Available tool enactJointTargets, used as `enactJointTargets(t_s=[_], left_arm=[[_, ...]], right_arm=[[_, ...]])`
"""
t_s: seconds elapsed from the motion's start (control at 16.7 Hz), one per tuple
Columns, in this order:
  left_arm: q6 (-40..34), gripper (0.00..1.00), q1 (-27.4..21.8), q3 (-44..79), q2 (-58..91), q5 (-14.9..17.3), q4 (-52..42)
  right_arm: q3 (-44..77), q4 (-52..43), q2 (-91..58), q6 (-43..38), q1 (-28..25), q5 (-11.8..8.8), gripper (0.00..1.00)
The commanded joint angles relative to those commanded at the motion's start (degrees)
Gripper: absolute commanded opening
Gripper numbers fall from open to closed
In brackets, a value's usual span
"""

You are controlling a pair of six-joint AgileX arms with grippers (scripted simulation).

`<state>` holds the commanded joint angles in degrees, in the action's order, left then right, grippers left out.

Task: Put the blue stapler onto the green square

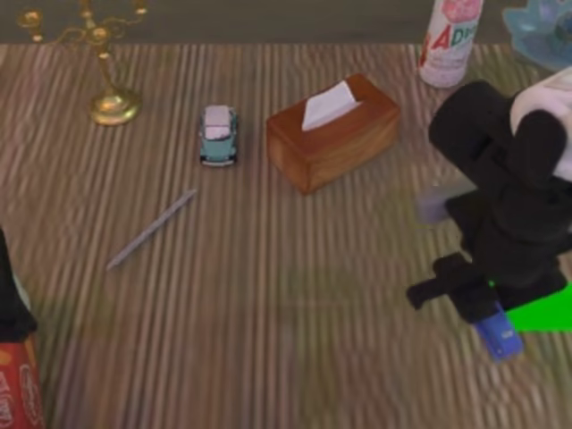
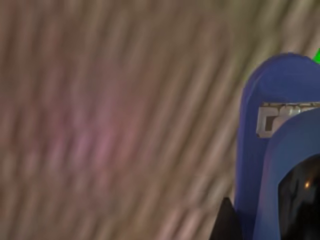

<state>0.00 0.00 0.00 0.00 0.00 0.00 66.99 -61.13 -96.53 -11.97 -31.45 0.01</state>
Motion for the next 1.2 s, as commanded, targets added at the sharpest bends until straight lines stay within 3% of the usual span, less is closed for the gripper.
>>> enactJointTargets(t_s=[0.24,0.84,1.02,1.2], left_arm=[[0.0,1.0,0.0,0.0,0.0,0.0,0.0],[0.0,1.0,0.0,0.0,0.0,0.0,0.0],[0.0,1.0,0.0,0.0,0.0,0.0,0.0],[0.0,1.0,0.0,0.0,0.0,0.0,0.0]], right_arm=[[2.44,-1.58,-1.81,-17.68,3.54,0.04,0.0],[6.59,-4.66,-4.24,-75.04,15.33,0.38,0.0],[7.19,-4.23,-3.29,-85.31,18.12,0.34,0.0],[7.44,-3.76,-2.49,-90.02,19.61,0.27,0.0]])
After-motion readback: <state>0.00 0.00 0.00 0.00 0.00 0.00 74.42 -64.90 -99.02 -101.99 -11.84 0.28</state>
